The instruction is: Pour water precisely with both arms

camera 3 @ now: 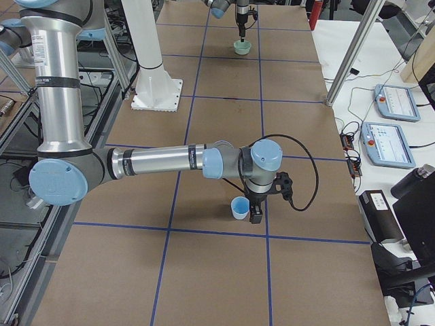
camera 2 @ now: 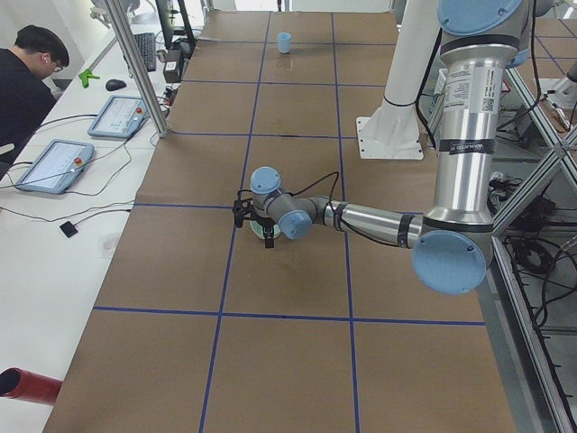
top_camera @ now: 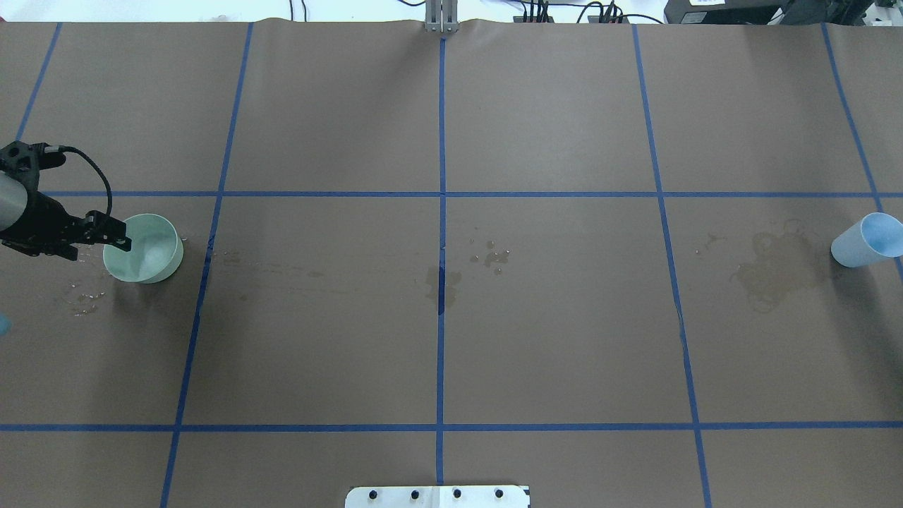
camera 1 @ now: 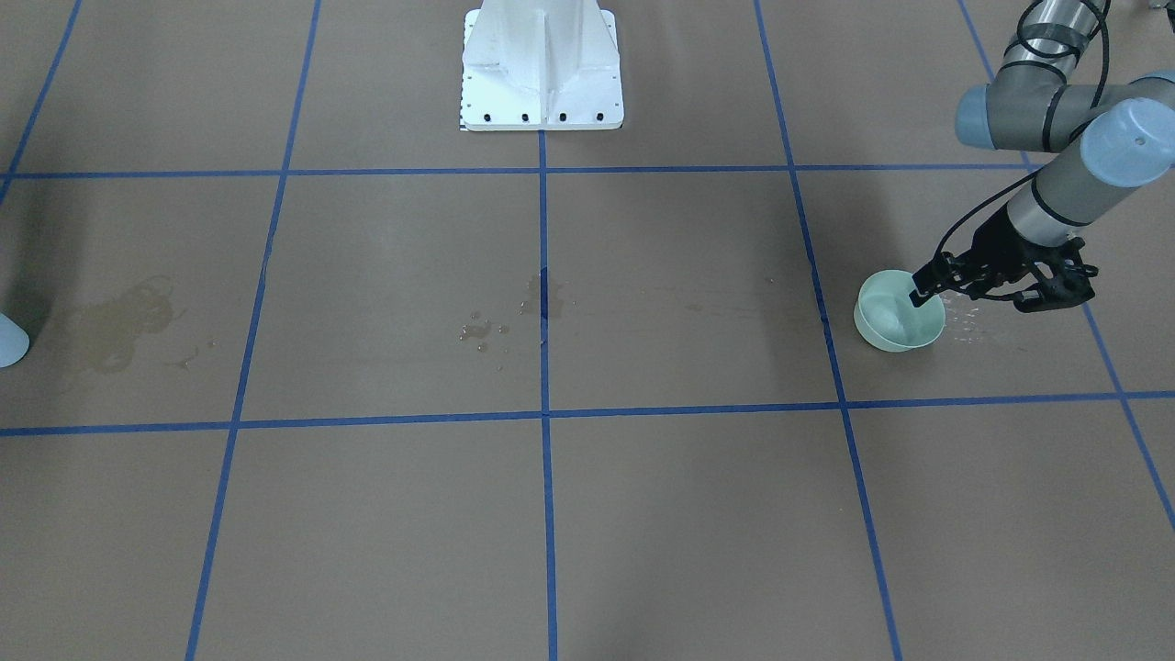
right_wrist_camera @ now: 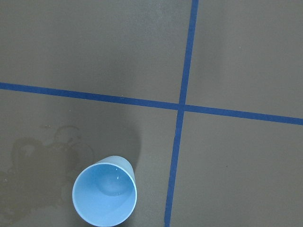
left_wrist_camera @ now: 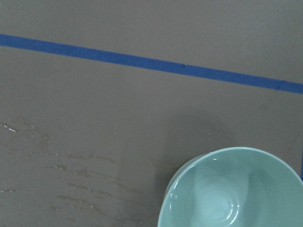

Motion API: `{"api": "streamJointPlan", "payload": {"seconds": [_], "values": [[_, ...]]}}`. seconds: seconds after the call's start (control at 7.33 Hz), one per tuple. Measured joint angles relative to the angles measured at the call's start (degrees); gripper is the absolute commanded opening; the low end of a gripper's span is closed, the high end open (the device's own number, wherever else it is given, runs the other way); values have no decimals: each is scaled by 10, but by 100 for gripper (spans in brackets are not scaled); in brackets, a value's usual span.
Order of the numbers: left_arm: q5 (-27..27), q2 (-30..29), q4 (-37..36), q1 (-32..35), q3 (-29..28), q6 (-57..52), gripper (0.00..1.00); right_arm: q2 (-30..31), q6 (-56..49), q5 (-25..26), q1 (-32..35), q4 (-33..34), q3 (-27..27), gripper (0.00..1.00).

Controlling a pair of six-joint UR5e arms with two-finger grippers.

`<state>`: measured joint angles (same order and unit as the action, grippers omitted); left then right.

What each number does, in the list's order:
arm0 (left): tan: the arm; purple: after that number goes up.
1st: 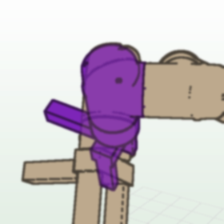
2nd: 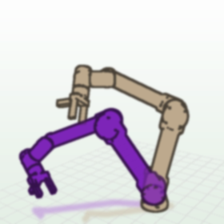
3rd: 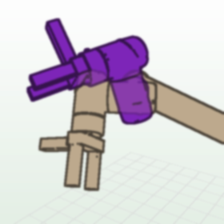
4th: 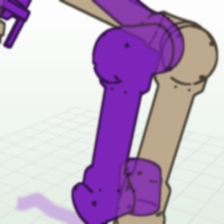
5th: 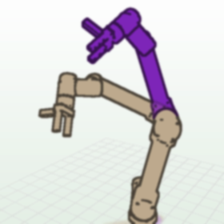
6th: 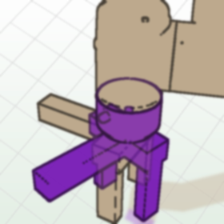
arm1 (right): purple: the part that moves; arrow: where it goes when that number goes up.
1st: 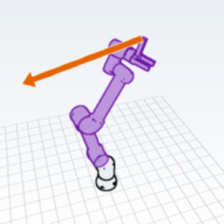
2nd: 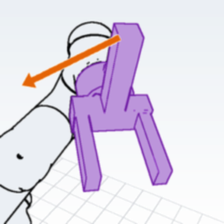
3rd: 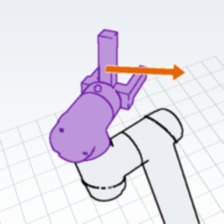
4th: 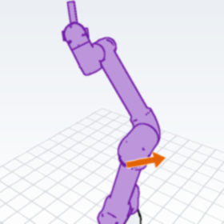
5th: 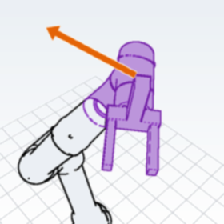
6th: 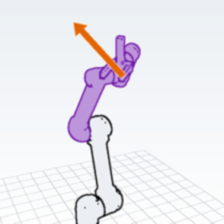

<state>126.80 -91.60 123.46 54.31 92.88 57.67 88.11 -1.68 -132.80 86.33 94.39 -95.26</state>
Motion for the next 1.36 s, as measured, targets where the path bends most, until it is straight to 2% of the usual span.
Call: {"api": "streamJointPlan", "payload": {"seconds": [0.14,0.27,0.41,0.55,1.09,1.36], "values": [[-2,-2,1,-6,-8,0,97,0,0,0,0,0,-1,99],[-3,-4,1,-11,-15,1,72,0,0,0,0,0,-1,99],[-3,-6,1,-14,-20,1,29,0,0,0,1,0,-1,99],[-3,-8,1,-14,-23,2,0,0,0,0,1,0,-1,99],[21,-9,-8,-11,-20,15,0,0,-1,0,1,0,-1,99],[86,-9,-11,42,-9,15,0,0,-1,0,2,0,0,99]]}}
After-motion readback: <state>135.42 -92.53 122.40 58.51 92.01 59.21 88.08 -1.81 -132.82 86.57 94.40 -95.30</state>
